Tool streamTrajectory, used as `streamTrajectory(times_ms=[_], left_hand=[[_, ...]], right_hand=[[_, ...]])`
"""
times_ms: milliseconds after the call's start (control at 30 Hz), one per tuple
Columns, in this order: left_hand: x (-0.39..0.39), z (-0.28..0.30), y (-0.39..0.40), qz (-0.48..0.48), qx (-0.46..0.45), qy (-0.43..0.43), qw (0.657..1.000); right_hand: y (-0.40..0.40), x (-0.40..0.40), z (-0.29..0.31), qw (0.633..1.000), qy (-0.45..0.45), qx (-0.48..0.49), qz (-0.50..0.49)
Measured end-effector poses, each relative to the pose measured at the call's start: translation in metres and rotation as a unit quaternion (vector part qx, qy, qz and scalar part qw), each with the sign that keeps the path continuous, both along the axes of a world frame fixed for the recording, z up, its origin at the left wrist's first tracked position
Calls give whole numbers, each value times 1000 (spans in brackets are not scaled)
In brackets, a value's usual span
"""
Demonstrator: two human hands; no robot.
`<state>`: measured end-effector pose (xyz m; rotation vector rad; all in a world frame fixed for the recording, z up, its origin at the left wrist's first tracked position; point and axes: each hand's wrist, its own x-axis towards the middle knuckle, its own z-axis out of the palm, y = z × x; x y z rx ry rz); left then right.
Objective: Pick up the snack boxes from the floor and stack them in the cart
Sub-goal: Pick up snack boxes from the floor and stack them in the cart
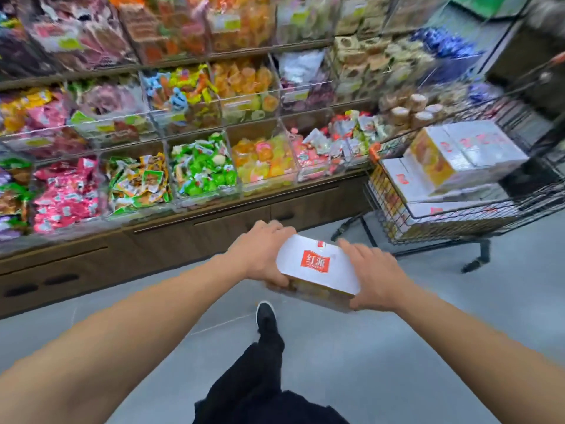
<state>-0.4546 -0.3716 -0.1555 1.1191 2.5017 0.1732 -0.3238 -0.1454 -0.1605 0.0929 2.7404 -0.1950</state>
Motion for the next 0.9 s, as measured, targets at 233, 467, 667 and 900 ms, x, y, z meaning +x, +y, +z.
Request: streamTrajectory(times_ms=[233,467,667,900], left_hand=[[-125,-17,144,-98,63,-6,993],[-219,-7,281,-174,94,-9,980],[-256,-29,397,-67,106,-72,989],[-265,-40,490,155,136,-250,946]], right_hand=[[112,-56,1,988,32,-27,-152],[196,-111,12,946,94,-56,-304],[264,-135,1,895,138,-75,-417],[363,-157,-38,876,133,-118,-449]])
